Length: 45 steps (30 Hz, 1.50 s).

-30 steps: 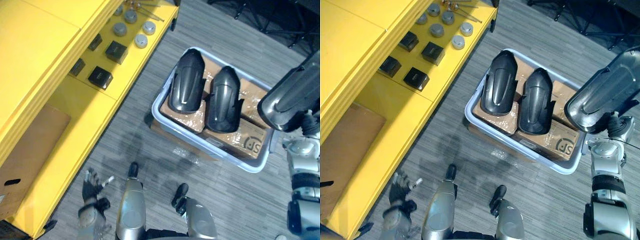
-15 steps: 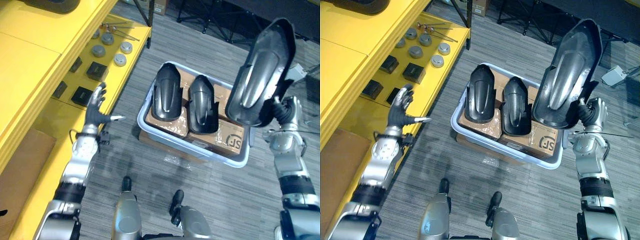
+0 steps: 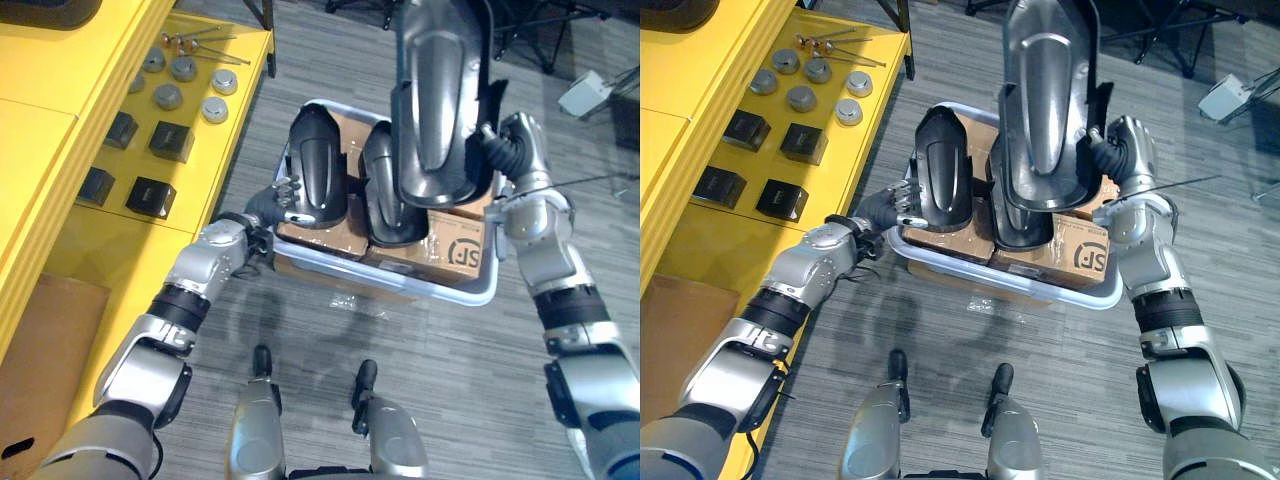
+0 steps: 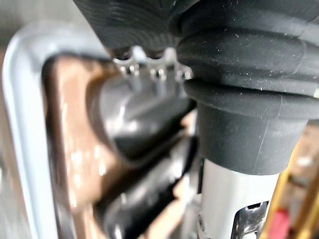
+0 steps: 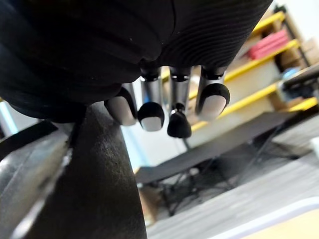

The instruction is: Walk over and take plastic housings, then place them on the shelf

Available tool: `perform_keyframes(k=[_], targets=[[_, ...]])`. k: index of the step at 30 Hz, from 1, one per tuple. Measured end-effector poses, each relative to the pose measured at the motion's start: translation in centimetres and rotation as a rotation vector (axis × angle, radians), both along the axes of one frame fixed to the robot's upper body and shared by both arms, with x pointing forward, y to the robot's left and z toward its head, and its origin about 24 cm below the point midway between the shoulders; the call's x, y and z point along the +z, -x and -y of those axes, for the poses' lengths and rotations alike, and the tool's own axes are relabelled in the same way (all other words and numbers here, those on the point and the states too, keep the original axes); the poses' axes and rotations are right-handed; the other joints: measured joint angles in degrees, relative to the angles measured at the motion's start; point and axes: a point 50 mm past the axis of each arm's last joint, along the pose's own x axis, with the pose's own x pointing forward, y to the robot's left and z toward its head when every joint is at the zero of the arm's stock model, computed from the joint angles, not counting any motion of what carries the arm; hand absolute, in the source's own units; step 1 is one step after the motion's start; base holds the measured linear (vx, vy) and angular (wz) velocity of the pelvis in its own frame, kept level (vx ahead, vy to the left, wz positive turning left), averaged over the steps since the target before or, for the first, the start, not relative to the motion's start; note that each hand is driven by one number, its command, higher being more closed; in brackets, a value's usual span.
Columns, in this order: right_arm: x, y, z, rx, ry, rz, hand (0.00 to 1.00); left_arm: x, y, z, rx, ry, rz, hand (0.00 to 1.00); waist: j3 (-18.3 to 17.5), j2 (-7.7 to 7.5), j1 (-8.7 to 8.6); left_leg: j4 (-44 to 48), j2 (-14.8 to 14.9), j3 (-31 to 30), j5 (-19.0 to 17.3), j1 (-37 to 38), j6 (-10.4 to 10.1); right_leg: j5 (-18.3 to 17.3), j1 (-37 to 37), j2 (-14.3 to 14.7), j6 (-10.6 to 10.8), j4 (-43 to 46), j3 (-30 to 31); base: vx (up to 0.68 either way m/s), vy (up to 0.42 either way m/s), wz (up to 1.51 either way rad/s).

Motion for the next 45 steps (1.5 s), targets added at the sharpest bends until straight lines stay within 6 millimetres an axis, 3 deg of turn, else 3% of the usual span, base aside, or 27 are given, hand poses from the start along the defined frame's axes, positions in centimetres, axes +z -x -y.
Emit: perform_keyframes(k=[7,13,17,25,32,33,38,45], targets=[[-0.4,-1.1,-1.0,0.008,0.087,-0.066,1.00,-1.4,0.4,4.0,-0.065,0.250,-0.124,0.00,0.72,2.15,-0.05,-0.01,0.17,0.03,0.16,0.01,0.06,-0.43,-1.21,-0.14,-0.55,2.41,0.07,0.00,0.004,-0.02],[-0.8,-1.7,-1.7,0.010,0.138,-0.110,1.00,-1.0,1.0,6.5,-0.125,0.448,-0.144,0.00,1.38,3.48,-0.05,-0.26,0.39,0.12,0.70,-0.02,-0.13,-1.36,-2.14,-0.19,-0.84,3.98,0.26,-0.01,0.000,-0.01],[-1.7,-1.9,-2.7,0.028,0.192,-0.137,1.00,-0.6,1.3,7.8,-0.138,0.537,-0.121,0.00,1.34,3.57,-0.42,-0.64,0.42,0.04,1.06,0.10,-0.18,-1.56,-2.17,-0.18,-0.80,4.25,0.14,0.00,0.000,0.00],[-3.4,-2.1,-5.4,0.106,0.233,-0.169,1.00,-1.2,1.7,9.4,-0.086,0.522,-0.133,0.00,1.34,3.57,-0.45,-2.84,0.34,0.08,2.36,1.25,-0.39,-1.56,-1.95,-0.16,-0.82,4.25,-0.02,0.00,0.001,0.00],[-5.0,-2.2,-7.0,0.148,0.269,-0.201,1.00,-4.3,2.1,9.9,-0.004,0.388,-0.191,0.00,1.33,3.56,0.00,-4.75,0.35,-0.02,3.47,2.06,-0.58,-1.61,-1.85,-0.05,-0.90,4.24,-0.19,0.00,0.000,0.00],[-5.2,-2.2,-7.1,0.150,0.274,-0.205,1.00,-4.6,2.2,9.8,-0.001,0.387,-0.198,1.00,1.33,3.56,0.01,-4.83,0.35,-0.03,3.54,2.07,-0.56,-1.62,-1.86,-0.04,-0.90,4.24,-0.20,0.00,0.000,0.00],[-7.2,-1.8,-7.8,0.175,0.322,-0.249,1.00,-6.8,2.7,9.6,0.021,0.295,-0.231,1.00,1.33,3.56,0.24,-5.39,0.29,-0.22,4.03,2.17,-0.61,-1.61,-1.82,-0.05,-0.91,4.23,-0.31,0.00,0.003,0.01],[-8.4,-1.4,-8.2,0.182,0.329,-0.246,1.00,-8.0,3.1,9.1,0.060,0.243,-0.206,1.00,1.30,3.51,0.24,-7.26,0.32,-0.36,4.92,3.70,-0.87,-1.65,-0.88,0.12,-0.95,3.87,-0.48,0.00,0.000,0.00]])
